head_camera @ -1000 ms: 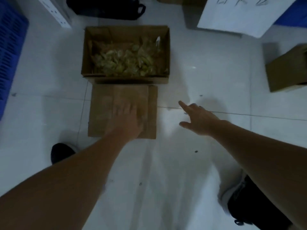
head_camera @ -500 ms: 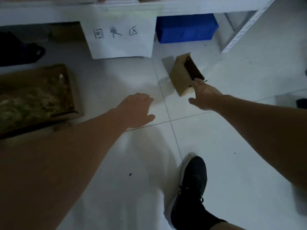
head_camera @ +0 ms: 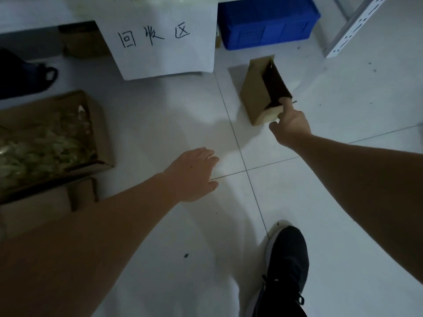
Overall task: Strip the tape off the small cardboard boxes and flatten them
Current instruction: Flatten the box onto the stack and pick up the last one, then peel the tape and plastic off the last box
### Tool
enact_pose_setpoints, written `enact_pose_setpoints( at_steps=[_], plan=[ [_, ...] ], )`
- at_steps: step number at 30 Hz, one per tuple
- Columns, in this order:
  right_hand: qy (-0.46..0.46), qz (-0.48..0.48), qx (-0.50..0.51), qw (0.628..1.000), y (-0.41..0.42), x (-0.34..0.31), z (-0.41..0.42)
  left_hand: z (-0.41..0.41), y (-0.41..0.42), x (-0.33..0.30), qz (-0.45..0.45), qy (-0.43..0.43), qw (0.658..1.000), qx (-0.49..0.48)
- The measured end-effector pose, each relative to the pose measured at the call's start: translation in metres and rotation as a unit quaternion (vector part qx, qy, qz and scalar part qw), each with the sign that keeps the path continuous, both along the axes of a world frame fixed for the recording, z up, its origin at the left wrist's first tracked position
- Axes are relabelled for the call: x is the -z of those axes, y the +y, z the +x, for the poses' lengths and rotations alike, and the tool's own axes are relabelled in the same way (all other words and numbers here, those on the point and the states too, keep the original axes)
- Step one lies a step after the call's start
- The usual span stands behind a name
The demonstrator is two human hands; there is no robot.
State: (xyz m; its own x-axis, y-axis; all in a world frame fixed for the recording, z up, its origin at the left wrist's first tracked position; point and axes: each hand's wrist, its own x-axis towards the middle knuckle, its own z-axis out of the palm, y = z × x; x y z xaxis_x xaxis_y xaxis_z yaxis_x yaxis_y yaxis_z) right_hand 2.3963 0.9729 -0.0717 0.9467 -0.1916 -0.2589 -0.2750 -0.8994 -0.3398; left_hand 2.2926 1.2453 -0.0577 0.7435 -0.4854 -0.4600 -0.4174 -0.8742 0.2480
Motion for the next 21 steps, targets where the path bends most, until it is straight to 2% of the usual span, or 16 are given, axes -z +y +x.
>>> enact_pose_setpoints(
  at_steps=[4,6,9,13,18,21],
  plan=[
    [0.063,-0.020,-0.024,0.997,0.000,0.005,0.015,0.010,-0.003,0.004,0.010,-0.005,1.000,-0.007],
    [0.034,-0.037,-0.028,0.998,0.004,0.007,0.009,0.012,-0.006,0.001,0.002,-0.017,1.000,-0.009],
    [0.007,-0.001,-0.043,0.999,0.019,-0.006,-0.021,0.000,-0.004,-0.018,0.001,-0.023,1.000,-0.012],
    [0.019,0.020,-0.100,0.995,0.047,-0.058,-0.080,-0.036,0.018,-0.058,0.020,-0.028,0.999,-0.018],
    [0.066,0.064,-0.151,0.984,0.092,-0.163,-0.176,-0.119,0.047,-0.141,0.035,-0.011,0.998,-0.057],
    [0.081,0.073,-0.191,0.976,0.116,-0.223,-0.248,-0.175,0.059,-0.194,-0.002,-0.065,0.994,-0.090]
  ],
)
